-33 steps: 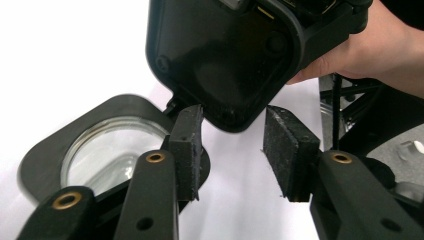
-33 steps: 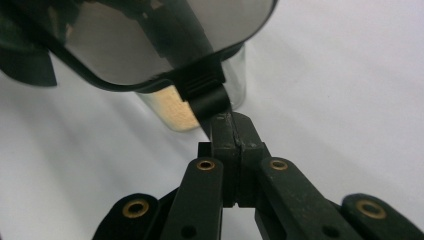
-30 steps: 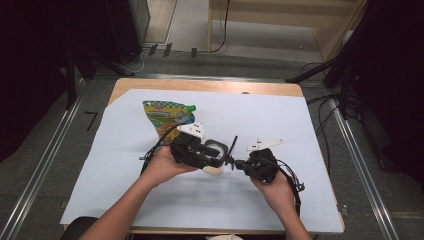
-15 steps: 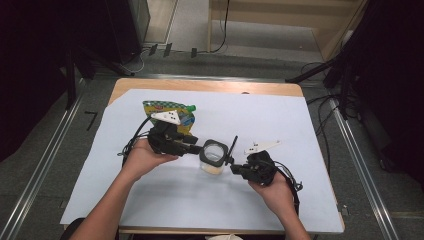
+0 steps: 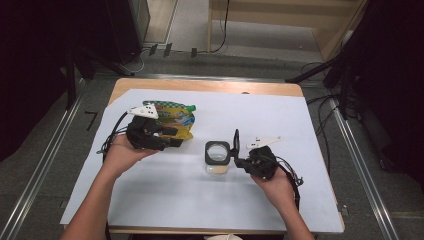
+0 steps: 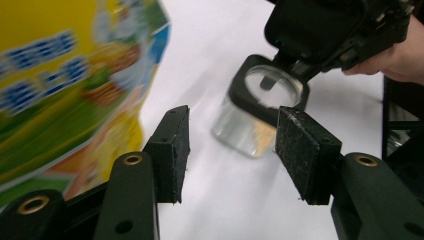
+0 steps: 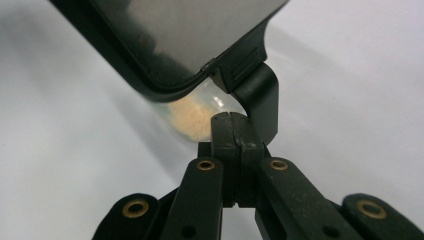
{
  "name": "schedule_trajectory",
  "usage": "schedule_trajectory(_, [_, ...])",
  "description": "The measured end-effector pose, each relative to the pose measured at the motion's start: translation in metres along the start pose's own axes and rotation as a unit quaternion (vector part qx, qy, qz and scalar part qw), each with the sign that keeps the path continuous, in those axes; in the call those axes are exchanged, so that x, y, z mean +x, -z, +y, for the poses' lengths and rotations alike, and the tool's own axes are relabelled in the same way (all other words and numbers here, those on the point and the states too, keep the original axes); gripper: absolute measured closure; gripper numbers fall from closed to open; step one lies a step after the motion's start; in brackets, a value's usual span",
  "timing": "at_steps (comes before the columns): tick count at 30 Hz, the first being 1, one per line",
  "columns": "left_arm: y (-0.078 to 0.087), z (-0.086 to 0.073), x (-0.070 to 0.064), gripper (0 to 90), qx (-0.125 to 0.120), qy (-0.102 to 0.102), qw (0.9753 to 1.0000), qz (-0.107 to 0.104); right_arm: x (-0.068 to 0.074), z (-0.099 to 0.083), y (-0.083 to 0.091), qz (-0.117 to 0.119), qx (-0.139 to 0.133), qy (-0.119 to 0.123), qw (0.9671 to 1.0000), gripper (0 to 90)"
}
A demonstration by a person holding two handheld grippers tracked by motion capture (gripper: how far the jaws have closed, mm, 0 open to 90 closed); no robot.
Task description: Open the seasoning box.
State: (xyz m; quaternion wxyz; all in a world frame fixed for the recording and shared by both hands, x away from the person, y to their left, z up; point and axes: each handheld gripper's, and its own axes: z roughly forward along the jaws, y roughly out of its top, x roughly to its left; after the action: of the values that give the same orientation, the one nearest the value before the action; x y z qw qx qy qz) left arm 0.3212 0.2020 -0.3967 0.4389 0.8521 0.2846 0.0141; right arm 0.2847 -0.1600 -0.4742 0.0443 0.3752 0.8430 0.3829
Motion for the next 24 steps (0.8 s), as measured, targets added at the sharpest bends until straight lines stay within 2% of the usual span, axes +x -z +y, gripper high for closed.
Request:
schedule_trajectory(6, [0.011,-0.006,0.009,48.8,0.003,0.005,0.9998,0.017,-0.008,0.002,-0.004,-0.012,-0.005,-0.007,0.9999,90.0])
schedule_trajectory(11, [0.015,-0.008,0.014,48.5,0.001,0.009,0.9998,0.016,-0.009,0.001,0.0,0.0,-0.006,-0.016,0.9998,90.0])
schedule_trajectory(13, [0.017,-0.009,0.015,48.1,0.003,0.006,0.9998,0.017,-0.005,-0.001,0.007,0.006,-0.008,-0.018,0.9998,89.9])
schedule_trajectory(15, [0.019,-0.01,0.019,47.8,0.003,0.011,0.9997,0.019,0.001,-0.002,0.016,0.009,-0.011,-0.02,0.9997,85.2])
schedule_trajectory(18, [0.021,-0.013,0.024,47.7,0.006,0.017,0.9996,0.022,0.009,-0.014,0.026,0.023,-0.02,-0.031,0.9991,83.9])
schedule_trajectory(19, [0.021,-0.013,0.026,47.7,0.007,0.019,0.9996,0.021,0.012,-0.018,0.028,0.022,-0.017,-0.026,0.9993,82.9])
schedule_trajectory(22, [0.023,-0.015,0.03,47.3,0.009,0.024,0.9994,0.025,0.017,-0.02,0.029,0.027,-0.018,-0.019,0.9993,77.4])
schedule_trajectory(24, [0.024,-0.017,0.033,45.2,0.011,0.028,0.9994,0.018,0.018,-0.019,0.027,0.036,-0.021,-0.016,0.999,74.5])
